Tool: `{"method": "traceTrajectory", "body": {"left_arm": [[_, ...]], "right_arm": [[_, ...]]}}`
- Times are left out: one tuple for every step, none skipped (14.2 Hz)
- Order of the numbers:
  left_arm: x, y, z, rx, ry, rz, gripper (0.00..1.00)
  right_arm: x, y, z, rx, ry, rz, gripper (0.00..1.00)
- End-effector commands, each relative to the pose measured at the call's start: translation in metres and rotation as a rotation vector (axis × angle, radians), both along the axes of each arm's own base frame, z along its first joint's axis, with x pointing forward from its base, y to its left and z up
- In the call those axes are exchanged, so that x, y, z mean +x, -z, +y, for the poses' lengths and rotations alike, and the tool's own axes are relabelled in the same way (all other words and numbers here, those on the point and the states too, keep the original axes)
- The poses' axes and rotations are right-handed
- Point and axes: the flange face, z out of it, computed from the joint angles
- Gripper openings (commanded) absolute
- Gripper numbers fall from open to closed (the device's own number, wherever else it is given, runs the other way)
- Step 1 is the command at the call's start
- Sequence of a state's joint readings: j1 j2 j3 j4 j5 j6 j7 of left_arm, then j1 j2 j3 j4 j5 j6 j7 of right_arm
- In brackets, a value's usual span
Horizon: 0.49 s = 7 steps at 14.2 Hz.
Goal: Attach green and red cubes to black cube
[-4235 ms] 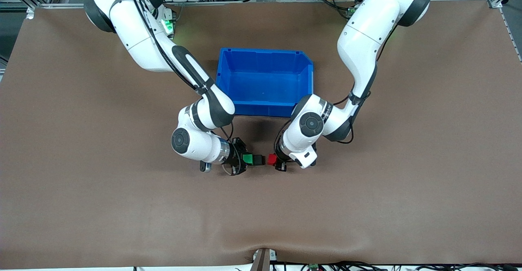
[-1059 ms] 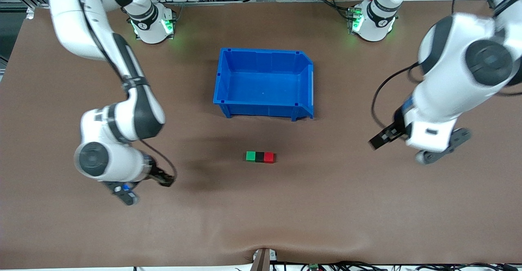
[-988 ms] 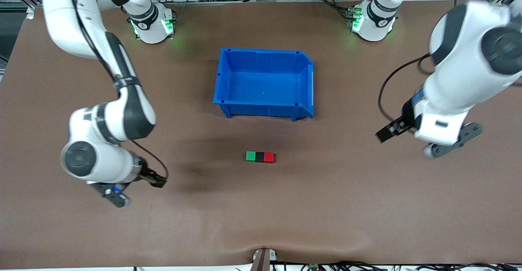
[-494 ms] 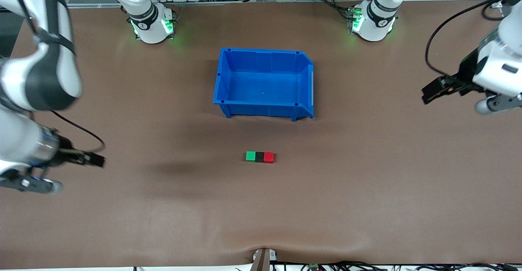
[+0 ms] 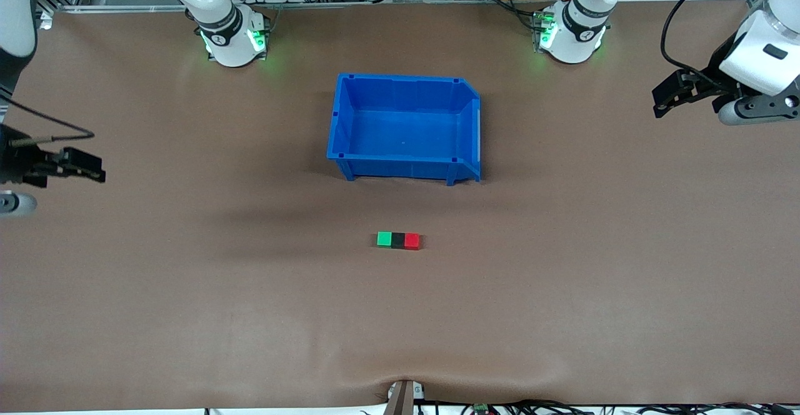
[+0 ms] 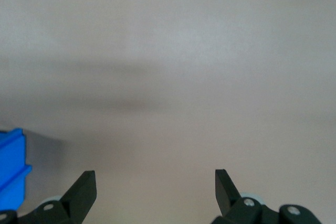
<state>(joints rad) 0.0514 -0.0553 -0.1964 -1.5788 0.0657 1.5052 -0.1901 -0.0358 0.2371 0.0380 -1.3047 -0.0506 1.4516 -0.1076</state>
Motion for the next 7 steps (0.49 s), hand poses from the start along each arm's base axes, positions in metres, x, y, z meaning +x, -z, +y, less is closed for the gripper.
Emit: {"method": "traceTrajectory", "body": {"left_arm": [[-0.004,-0.001,0.014,0.005,0.033,0.011,1.00],[-0.002,-0.006,0.013,0.005,0.047,0.001,1.00],[-0.001,-0.007,0.013,0.008,0.048,-0.001,1.00],[0.000,-0.007,0.014,0.004,0.049,-0.004,1.00],[0.003,-0.008,0.015,0.004,0.049,-0.004,1.00],[0.004,-0.007,0.014,0.003,0.050,-0.002,1.00],[0.003,-0.007,0.013,0.003,0.052,-0.004,1.00]], "right_arm": [[-0.056,0.013,-0.012,0.034,0.006,-0.071,1.00],[-0.067,0.013,-0.011,0.030,0.012,-0.078,1.00],[-0.071,0.010,-0.004,0.026,0.011,-0.044,1.00],[-0.069,0.011,0.001,0.019,0.010,-0.049,1.00],[-0.064,0.005,0.001,0.019,0.011,-0.081,1.00],[-0.060,-0.002,0.000,0.024,0.018,-0.093,1.00],[-0.052,-0.015,-0.003,0.027,0.016,-0.116,1.00]]}}
